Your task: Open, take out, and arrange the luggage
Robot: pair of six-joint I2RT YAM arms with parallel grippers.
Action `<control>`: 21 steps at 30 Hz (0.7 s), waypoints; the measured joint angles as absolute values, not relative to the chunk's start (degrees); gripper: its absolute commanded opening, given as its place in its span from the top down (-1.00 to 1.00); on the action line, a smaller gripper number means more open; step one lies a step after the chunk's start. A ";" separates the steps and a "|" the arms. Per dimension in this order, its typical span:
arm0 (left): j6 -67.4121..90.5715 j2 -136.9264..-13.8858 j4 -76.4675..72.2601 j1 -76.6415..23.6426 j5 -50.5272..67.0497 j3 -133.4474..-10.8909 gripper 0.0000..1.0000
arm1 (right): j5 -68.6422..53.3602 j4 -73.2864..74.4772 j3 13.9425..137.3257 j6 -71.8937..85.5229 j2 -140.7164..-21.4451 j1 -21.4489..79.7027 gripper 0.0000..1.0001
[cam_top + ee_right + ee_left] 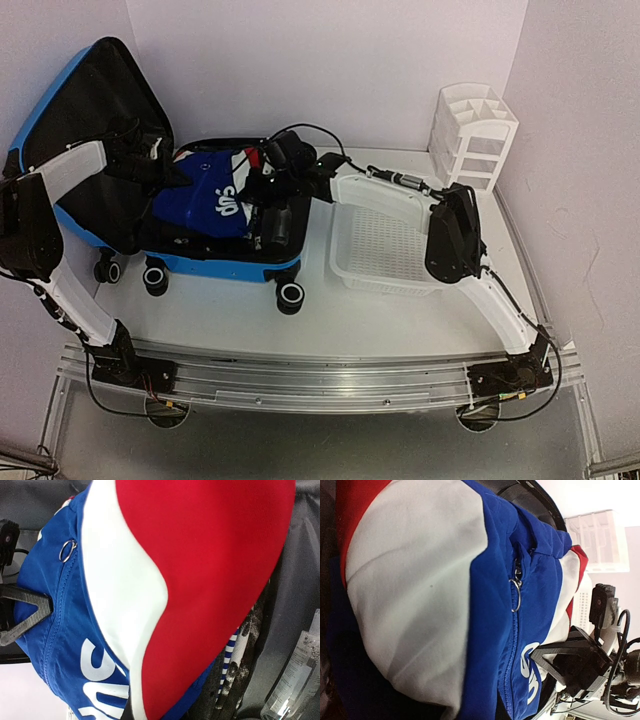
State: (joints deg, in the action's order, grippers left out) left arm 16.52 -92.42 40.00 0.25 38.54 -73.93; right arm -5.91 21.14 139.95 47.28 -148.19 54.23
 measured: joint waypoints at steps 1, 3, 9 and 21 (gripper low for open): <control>16.50 -92.42 40.50 0.25 38.70 -74.66 1.00 | -5.72 21.16 139.98 46.90 -147.87 54.28 1.00; 16.47 -92.42 40.98 0.25 38.94 -76.01 1.00 | -5.29 21.13 140.05 46.41 -147.29 54.34 1.00; 16.56 -92.42 41.68 0.12 39.49 -77.81 1.00 | -4.59 21.09 140.05 45.40 -146.66 54.36 1.00; 19.35 -92.03 37.94 0.01 38.96 -72.23 1.00 | -4.78 21.45 137.29 46.51 -146.43 54.29 0.11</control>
State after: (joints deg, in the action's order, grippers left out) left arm 19.35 -92.03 37.94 0.01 38.96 -72.23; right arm -4.78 21.45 137.29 46.51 -146.43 54.29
